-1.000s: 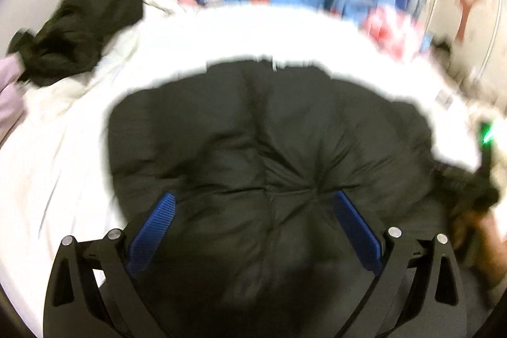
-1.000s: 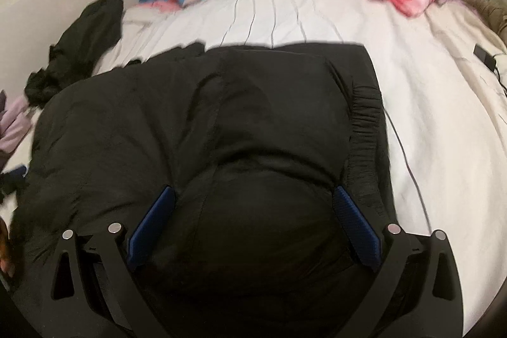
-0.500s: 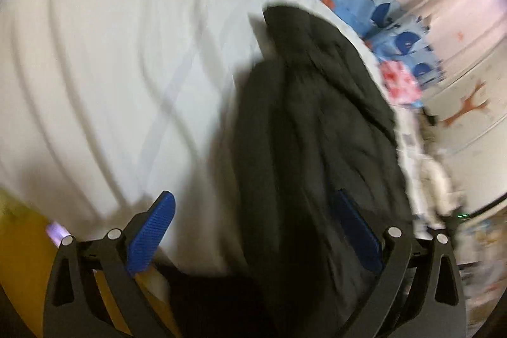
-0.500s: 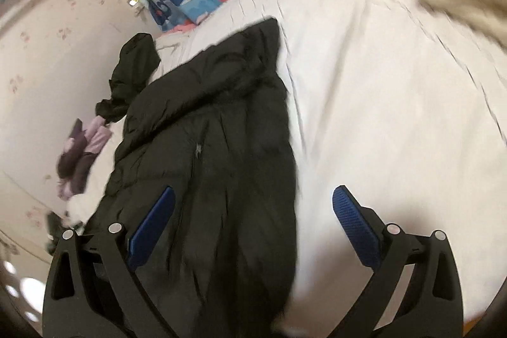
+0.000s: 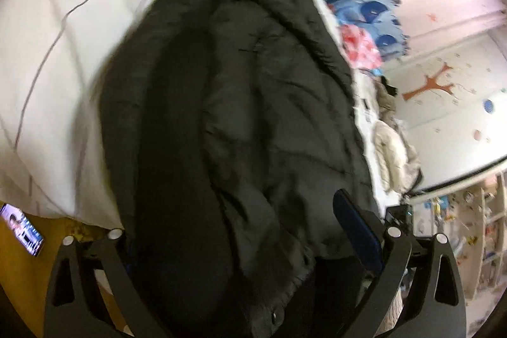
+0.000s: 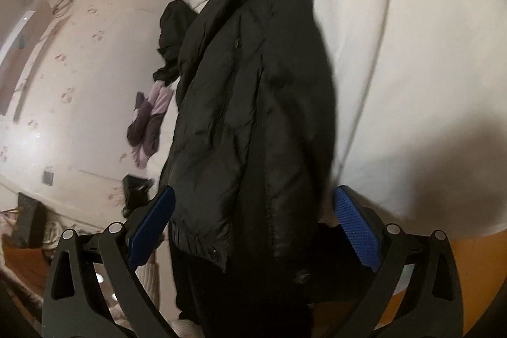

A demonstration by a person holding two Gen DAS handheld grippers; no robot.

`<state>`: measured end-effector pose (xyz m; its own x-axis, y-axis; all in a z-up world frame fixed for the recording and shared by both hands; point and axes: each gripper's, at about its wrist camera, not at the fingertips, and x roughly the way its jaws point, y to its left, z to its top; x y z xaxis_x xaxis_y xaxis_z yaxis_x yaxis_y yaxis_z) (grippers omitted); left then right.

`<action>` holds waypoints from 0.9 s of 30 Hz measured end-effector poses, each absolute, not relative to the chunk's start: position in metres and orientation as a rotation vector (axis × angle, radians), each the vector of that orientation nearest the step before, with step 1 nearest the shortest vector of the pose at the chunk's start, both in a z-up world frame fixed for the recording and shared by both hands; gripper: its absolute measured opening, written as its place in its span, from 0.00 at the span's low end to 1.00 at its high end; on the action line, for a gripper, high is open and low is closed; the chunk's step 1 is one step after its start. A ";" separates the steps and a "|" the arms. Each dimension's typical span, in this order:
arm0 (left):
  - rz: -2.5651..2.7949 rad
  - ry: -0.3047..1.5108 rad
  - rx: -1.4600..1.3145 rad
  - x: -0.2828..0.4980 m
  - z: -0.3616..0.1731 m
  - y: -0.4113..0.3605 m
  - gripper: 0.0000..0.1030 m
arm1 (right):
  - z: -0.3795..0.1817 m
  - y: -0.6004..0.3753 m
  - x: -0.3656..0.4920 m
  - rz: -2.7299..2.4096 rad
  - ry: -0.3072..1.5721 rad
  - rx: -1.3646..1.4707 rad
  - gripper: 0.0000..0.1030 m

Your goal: Fold large clothes

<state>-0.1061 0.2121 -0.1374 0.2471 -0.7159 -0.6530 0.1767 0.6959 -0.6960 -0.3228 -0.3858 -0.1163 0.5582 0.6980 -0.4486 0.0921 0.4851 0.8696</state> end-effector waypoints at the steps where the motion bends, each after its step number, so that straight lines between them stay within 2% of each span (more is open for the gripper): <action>1: -0.629 1.178 -0.564 -0.103 -0.142 0.217 0.74 | -0.118 -0.383 -0.320 0.453 0.934 1.021 0.88; 2: -0.611 1.182 -0.581 -0.102 -0.146 0.219 0.65 | -0.120 -0.379 -0.318 0.466 0.927 1.033 0.81; 3: -0.593 1.181 -0.622 -0.101 -0.149 0.224 0.50 | -0.120 -0.377 -0.317 0.468 0.909 1.037 0.63; 4: -0.598 1.174 -0.660 -0.102 -0.152 0.228 0.40 | -0.119 -0.376 -0.316 0.460 0.886 1.039 0.52; 5: -0.604 1.153 -0.690 -0.103 -0.148 0.231 0.36 | -0.118 -0.375 -0.316 0.448 0.861 1.045 0.46; 6: -0.601 1.137 -0.684 -0.106 -0.143 0.232 0.28 | -0.118 -0.374 -0.315 0.440 0.844 1.054 0.35; 7: -0.607 1.122 -0.689 -0.107 -0.136 0.231 0.21 | -0.120 -0.375 -0.315 0.435 0.818 1.081 0.15; 11: -0.652 1.043 -0.707 -0.113 -0.096 0.232 0.14 | -0.096 -0.364 -0.304 0.513 0.676 1.136 0.12; 17: -0.766 0.909 -0.726 -0.129 -0.015 0.222 0.12 | 0.006 -0.362 -0.303 0.594 0.442 1.062 0.09; 21: -0.835 0.824 -0.725 -0.158 0.030 0.233 0.12 | 0.059 -0.366 -0.330 0.651 0.358 0.998 0.08; 24: -0.868 0.808 -0.700 -0.191 0.039 0.257 0.12 | 0.076 -0.368 -0.368 0.654 0.381 0.915 0.08; 26: -0.905 0.882 -0.604 -0.211 0.025 0.262 0.12 | 0.064 -0.371 -0.393 0.633 0.489 0.861 0.10; 27: -0.902 0.931 -0.556 -0.219 0.011 0.265 0.14 | 0.053 -0.371 -0.403 0.620 0.556 0.855 0.14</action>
